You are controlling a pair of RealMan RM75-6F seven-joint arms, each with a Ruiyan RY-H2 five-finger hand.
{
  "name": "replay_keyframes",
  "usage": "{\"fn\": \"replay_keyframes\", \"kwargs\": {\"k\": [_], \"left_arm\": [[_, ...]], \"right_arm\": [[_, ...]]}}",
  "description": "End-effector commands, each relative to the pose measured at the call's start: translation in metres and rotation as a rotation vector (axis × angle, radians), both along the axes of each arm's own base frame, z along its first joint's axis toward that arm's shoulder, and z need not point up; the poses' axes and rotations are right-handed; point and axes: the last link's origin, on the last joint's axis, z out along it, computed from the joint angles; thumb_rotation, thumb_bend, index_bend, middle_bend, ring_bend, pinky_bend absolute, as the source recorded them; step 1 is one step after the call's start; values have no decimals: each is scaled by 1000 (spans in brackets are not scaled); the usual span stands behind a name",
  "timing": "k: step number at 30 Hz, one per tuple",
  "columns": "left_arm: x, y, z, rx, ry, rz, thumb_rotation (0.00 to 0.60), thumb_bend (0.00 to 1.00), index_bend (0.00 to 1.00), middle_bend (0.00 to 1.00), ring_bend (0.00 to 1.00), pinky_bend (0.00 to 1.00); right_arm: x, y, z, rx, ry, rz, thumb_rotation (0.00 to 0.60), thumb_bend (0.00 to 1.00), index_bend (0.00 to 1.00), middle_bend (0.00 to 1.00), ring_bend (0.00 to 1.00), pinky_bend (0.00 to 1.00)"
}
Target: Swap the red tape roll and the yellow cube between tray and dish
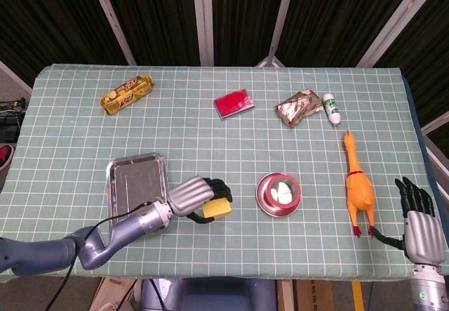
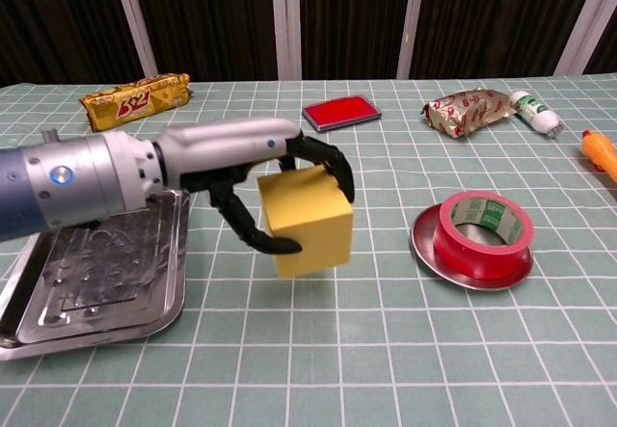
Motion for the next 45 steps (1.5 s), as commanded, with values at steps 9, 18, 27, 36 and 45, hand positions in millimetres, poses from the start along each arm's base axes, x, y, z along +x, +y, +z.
{"fn": "replay_keyframes", "kwargs": {"k": [9, 18, 27, 36, 45], "left_arm": [[-122, -7, 88, 184, 159, 167, 600, 568, 351, 247, 244, 469], [-160, -5, 71, 144, 165, 240, 600, 541, 341, 186, 171, 397], [-184, -14, 76, 126, 189, 316, 600, 214, 294, 46, 8, 152], [-176, -32, 117, 394, 33, 311, 600, 4, 211, 0, 0, 0], [-215, -106, 164, 719, 100, 560, 600, 45, 251, 0, 0, 0]], "right_arm": [[3, -1, -10, 36, -21, 6, 600, 23, 0, 4, 29, 0], [1, -4, -11, 45, -37, 3, 600, 23, 0, 4, 29, 0], [0, -3, -6, 38, -48, 2, 600, 23, 0, 4, 29, 0], [-4, -2, -3, 76, 52, 22, 600, 23, 0, 4, 29, 0], [6, -7, -7, 131, 221, 193, 600, 23, 0, 4, 29, 0]]}}
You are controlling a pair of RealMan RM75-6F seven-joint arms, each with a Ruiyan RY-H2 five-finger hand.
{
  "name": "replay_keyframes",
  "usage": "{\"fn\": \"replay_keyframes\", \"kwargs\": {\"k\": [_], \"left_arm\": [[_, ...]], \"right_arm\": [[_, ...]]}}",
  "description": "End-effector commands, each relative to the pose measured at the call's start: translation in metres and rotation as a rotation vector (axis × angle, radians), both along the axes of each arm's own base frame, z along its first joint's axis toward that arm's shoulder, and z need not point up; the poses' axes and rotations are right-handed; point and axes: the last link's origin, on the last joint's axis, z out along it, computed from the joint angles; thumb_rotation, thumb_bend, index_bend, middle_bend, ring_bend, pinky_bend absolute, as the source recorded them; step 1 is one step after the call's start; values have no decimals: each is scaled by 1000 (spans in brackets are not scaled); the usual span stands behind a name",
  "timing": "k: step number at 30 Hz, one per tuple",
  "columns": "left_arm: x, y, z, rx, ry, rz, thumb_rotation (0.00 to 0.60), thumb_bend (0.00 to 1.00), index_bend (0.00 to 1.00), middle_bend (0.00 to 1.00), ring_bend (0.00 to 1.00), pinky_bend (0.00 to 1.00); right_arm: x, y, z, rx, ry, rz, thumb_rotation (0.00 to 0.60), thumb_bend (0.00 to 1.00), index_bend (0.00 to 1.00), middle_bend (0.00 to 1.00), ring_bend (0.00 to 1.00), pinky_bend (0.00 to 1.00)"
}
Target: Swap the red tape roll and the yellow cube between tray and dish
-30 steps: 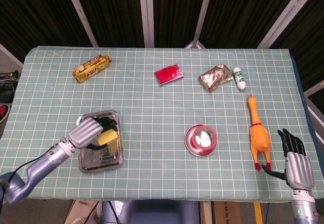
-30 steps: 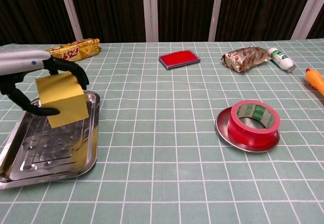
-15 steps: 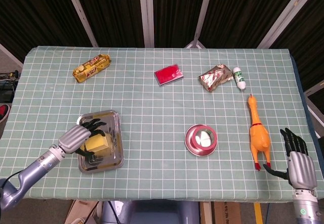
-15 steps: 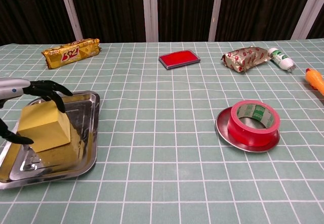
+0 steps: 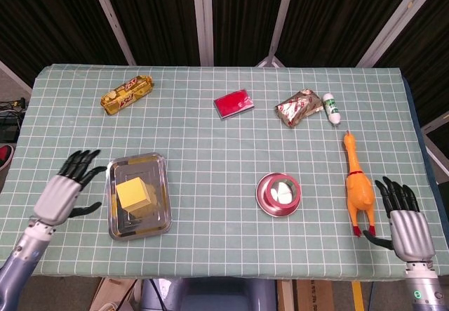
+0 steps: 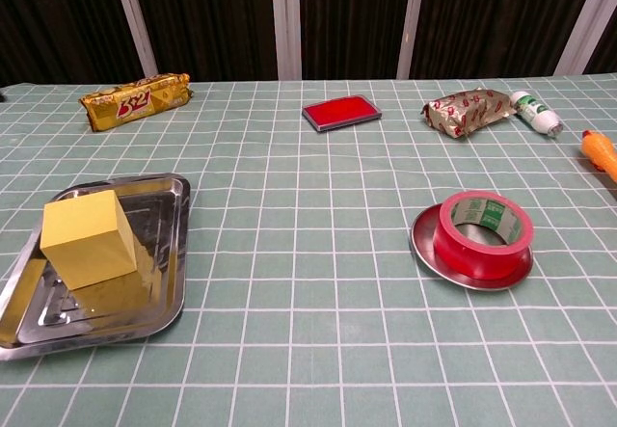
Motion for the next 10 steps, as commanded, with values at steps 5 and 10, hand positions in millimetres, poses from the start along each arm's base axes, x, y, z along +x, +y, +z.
{"fn": "replay_keyframes", "kwargs": {"k": [5, 10], "left_arm": [[-13, -42, 34, 123, 18, 223, 600, 49, 246, 0, 0, 0], [-15, -45, 42, 132, 1, 234, 600, 49, 238, 0, 0, 1]], "right_arm": [[6, -2, -4, 30, 69, 79, 600, 23, 0, 4, 29, 0], [8, -1, -7, 39, 78, 91, 600, 23, 0, 4, 29, 0]]}}
